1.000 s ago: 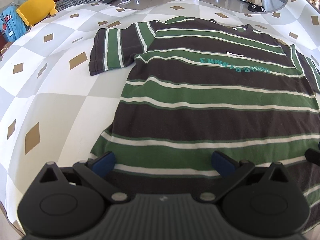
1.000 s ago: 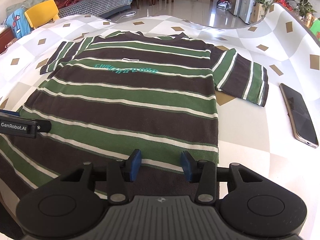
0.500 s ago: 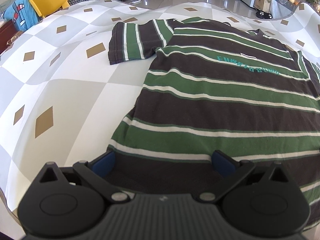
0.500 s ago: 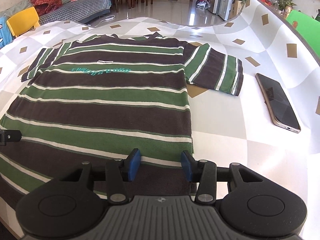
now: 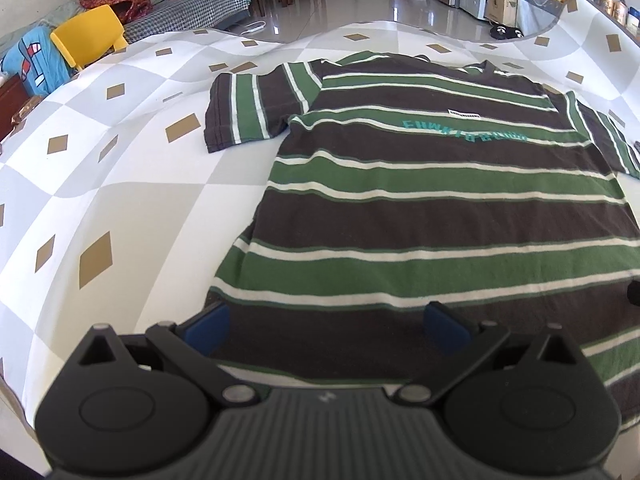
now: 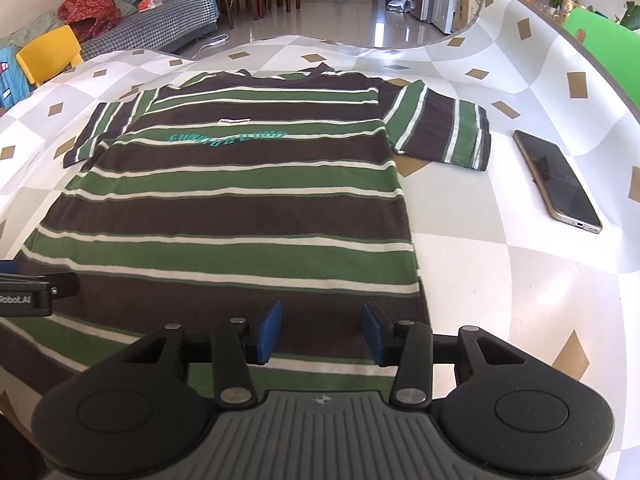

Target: Fold clothes

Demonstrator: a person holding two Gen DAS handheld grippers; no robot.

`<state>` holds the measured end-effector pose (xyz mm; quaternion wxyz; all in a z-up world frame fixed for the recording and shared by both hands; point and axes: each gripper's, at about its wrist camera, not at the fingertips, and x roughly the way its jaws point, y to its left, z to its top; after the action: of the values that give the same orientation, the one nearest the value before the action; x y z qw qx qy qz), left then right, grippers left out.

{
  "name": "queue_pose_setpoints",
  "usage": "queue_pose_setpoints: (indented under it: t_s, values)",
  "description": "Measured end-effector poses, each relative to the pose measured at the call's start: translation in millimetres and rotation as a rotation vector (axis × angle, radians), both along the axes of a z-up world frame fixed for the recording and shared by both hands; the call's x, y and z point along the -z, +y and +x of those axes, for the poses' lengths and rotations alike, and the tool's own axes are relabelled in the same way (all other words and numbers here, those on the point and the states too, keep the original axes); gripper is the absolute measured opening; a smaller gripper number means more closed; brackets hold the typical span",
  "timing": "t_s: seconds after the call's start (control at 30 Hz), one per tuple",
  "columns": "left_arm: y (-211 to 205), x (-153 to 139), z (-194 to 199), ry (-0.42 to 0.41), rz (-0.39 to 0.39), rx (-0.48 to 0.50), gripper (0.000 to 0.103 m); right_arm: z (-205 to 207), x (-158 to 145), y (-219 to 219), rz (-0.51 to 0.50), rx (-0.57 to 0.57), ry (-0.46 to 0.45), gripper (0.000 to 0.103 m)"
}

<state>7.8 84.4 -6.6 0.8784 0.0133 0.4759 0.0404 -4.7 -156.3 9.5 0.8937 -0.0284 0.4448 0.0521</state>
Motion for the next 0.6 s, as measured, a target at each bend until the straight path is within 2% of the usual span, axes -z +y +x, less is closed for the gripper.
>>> queue_pose_setpoints:
  t_s: [0.37,0.6]
  values:
    - [-2,6,-11,0.034,-0.039,-0.023,0.103,-20,8,7,-0.008,0.010,0.034,0.043]
    - [-4,5,-19,0.045,-0.024,-0.011,0.103,-29,14,6,0.001,0.017,0.098,0.045]
